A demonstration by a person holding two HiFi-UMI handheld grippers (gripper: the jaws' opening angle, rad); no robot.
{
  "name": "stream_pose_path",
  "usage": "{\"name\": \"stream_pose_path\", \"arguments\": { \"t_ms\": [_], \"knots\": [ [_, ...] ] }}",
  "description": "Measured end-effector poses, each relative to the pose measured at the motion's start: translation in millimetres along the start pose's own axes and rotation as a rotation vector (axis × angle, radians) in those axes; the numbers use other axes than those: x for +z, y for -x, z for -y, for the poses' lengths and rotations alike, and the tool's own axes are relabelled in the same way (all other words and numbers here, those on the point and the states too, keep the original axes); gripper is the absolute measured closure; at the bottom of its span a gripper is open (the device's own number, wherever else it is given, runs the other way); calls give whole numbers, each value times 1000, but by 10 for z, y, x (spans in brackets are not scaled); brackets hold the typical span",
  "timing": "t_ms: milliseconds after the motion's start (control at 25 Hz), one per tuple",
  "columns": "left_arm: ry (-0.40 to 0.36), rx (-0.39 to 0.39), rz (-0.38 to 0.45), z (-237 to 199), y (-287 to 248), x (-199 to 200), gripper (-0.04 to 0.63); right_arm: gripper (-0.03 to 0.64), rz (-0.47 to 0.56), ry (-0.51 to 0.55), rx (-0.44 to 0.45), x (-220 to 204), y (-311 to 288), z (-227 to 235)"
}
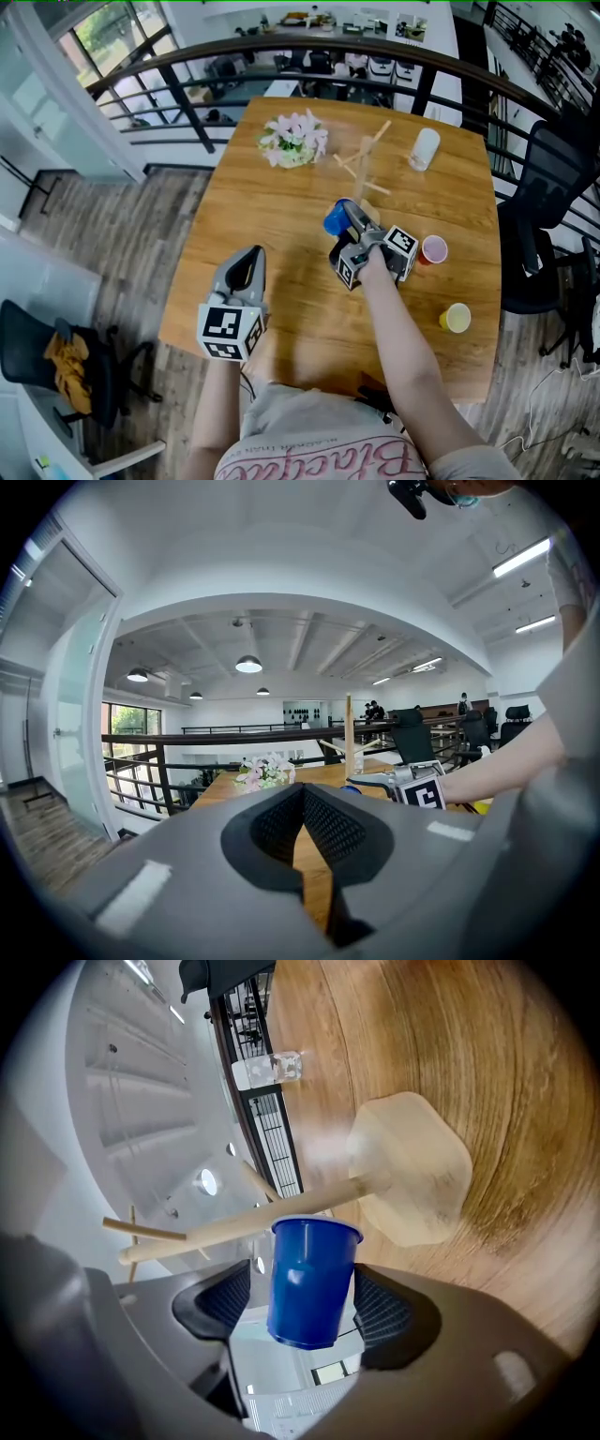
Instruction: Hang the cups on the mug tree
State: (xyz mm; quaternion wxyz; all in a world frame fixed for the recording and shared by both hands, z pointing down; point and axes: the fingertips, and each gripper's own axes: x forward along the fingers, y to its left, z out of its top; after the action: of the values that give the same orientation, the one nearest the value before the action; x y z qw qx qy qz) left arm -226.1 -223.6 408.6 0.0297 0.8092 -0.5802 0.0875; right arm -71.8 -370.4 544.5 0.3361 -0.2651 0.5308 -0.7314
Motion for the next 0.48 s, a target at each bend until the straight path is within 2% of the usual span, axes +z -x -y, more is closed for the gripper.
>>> {"name": "stream_pose_path", "arguments": {
  "t_ms": [200, 480],
  "knots": [
    [16, 13, 8, 55, 63, 17, 584, 265, -23, 72, -15, -41, 140, -44],
    [44, 17, 29, 206, 139, 67, 584, 265, -79, 275, -75, -159, 406, -192]
  ]
}}
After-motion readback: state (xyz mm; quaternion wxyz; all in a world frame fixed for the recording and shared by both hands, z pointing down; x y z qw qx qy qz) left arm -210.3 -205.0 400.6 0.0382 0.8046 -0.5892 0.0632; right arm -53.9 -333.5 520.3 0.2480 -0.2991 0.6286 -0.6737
